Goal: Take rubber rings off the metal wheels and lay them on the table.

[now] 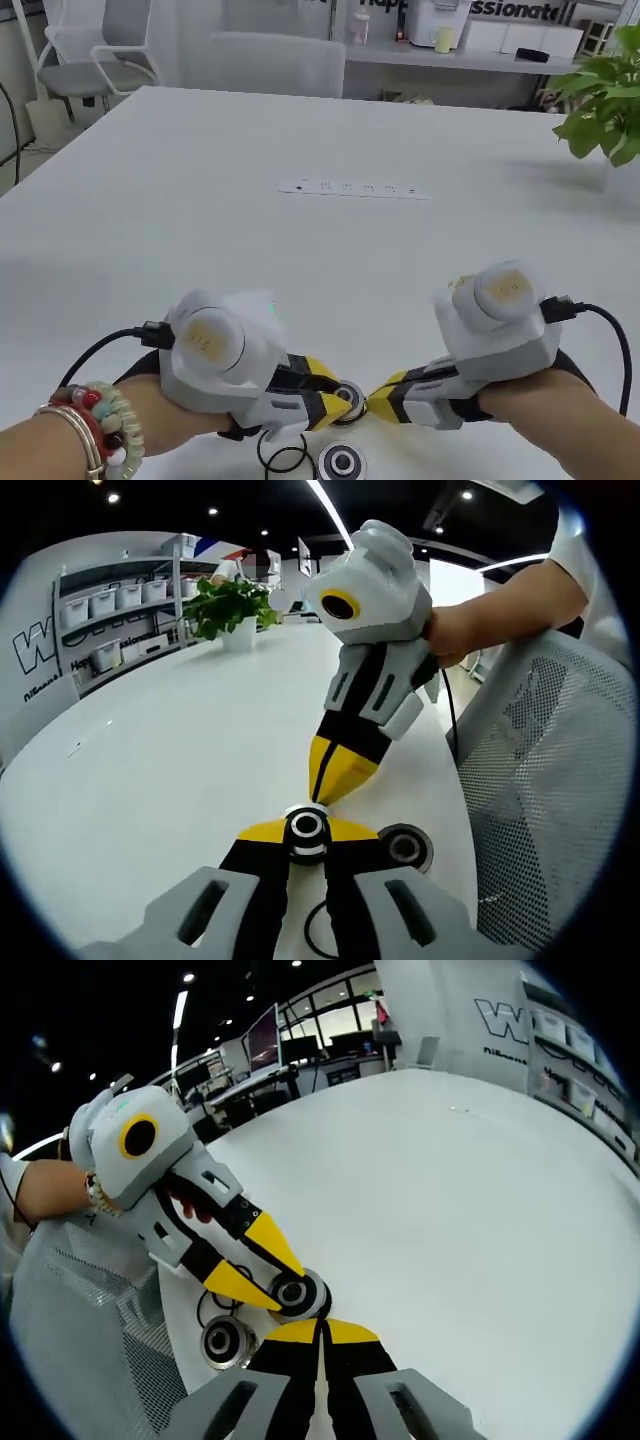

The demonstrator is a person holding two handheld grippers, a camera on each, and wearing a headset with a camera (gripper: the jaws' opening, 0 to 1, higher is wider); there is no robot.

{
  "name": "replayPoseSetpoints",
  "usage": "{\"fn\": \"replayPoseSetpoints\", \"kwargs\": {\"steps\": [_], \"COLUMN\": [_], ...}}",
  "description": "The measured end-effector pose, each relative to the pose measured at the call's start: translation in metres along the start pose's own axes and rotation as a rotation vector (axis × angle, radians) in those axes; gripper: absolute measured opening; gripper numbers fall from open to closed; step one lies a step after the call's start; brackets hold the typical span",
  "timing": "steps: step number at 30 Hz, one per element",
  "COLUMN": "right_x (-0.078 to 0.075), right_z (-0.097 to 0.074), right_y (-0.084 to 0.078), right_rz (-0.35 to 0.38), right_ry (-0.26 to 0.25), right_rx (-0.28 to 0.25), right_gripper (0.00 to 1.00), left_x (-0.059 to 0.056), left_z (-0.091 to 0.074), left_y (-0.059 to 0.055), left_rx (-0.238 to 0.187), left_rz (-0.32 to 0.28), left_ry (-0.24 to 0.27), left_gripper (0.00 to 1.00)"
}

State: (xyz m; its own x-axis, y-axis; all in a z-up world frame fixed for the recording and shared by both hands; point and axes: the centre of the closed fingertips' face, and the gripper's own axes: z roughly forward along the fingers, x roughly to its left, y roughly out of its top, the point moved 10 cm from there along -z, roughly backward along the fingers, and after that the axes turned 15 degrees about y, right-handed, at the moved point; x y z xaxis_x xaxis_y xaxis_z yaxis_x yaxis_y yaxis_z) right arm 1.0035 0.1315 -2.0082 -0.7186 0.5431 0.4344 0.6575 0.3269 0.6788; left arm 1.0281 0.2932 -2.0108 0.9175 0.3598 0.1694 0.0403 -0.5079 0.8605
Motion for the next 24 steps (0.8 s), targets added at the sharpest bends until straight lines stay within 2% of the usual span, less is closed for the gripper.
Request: {"fn": "replayPoseSetpoints", "kwargs": {"steps": [1, 2, 10, 15, 24], "right_x": [-0.001, -0.001, -0.002, 0.005, 0.008], "right_z": [-0.001, -0.001, -0.003, -0.001, -0.001], "right_y": [0.000, -0.001, -0.001, 0.002, 0.004], "right_rz": [0.001, 0.049, 0.123, 0.099, 0.075], "right_ry": [0.004, 0.010, 0.045, 0.037, 0.030], "right_rx": [-0.005, -0.019, -0.071, -0.059, -0.038], "right_gripper": [0.00, 0.00, 0.00, 0.00, 0.00], "left_x": [0.000, -0.001, 0.000, -0.001, -0.002], "left_z": [0.000, 0.000, 0.001, 0.001, 0.002], "left_y": [0.000, 0.000, -0.002, -0.003, -0.002], "left_rx": [-0.001, -0.004, -0.020, -0.031, -0.039], "left_rz": [0.000, -0.001, -0.013, -0.010, -0.001], "left_ry": [0.000, 0.000, -0.005, -0.006, -0.007], "left_gripper": [0.08, 0.08, 0.08, 0.08, 0.08]}}
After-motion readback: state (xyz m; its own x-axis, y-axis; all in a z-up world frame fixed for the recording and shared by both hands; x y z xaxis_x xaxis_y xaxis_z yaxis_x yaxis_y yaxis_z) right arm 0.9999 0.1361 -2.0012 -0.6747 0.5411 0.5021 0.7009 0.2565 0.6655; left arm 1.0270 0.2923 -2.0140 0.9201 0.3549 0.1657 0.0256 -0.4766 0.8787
